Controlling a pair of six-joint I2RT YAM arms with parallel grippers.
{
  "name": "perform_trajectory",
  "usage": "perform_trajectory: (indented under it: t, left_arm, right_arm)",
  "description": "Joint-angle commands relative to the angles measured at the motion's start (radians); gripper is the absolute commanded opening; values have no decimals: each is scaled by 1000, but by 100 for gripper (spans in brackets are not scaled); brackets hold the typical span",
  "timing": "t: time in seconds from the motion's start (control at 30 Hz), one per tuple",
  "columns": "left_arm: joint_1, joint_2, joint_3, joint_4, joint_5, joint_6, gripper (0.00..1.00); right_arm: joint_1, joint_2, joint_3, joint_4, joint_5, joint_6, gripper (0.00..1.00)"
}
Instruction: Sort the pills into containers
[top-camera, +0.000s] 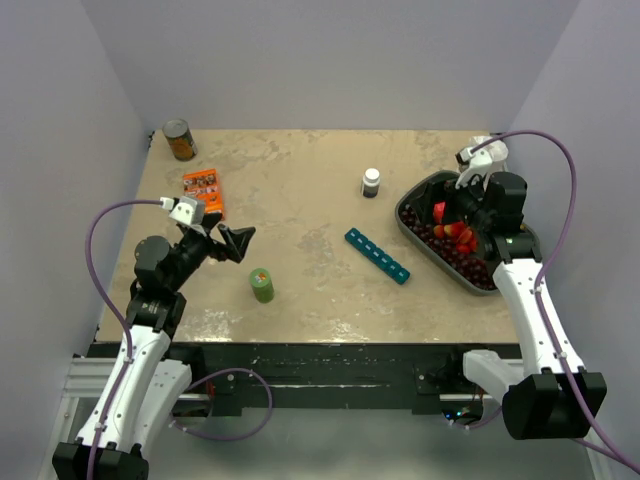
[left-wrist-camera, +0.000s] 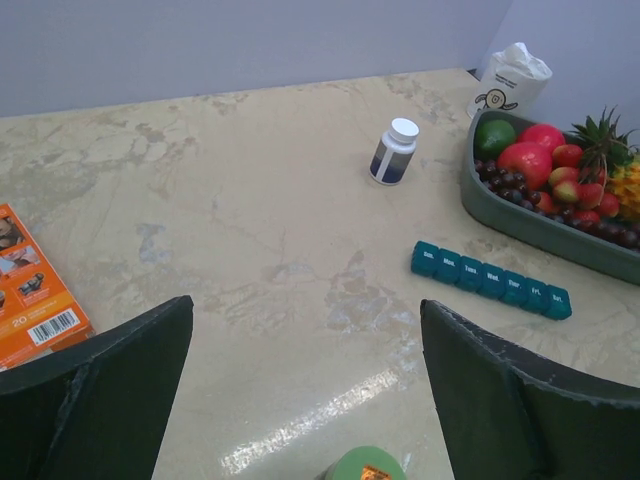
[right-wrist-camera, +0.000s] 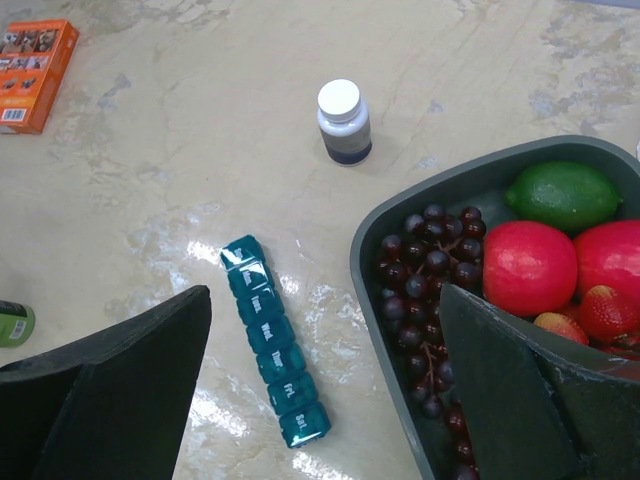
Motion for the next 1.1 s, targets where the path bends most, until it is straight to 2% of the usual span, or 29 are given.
perform_trajectory:
  t: [0.0,0.07,0.17,0.2,0.33,0.53,0.77,0.93,1.07]
  left_arm:
    - [-8,2,6,42,44,-38,100]
    - [-11,3,3,52,66,-50,100]
    - [-11,5,-6,75,98,-98,100]
    - [-11,6,-9,88,107,-134,100]
    - [-11,21,-20,102,167,-239,100]
    - [-11,29,-29,52,199,-324,99]
    - [-11,-6,-42,-25,163,-342,98]
    - [-11,-28,-60,-36,147,-360,98]
    - [-11,-34,-69,-37,146,-366,98]
  right_arm:
    - [-1,-12,40,-6,-62,-89,99]
    - [7,-9,58,-46,-116,-153,99]
    - [44,5,94,-166,-316,-377,99]
    - [65,11,103,-209,-404,-505,99]
    - [142,34,117,-314,-447,-631,99]
    - [334,97,79,-276,-311,-642,99]
    - [507,250,42,-208,-24,-585,99]
    - [532,335,3,-132,131,-534,99]
    - [544,373,-15,-109,194,-510,94]
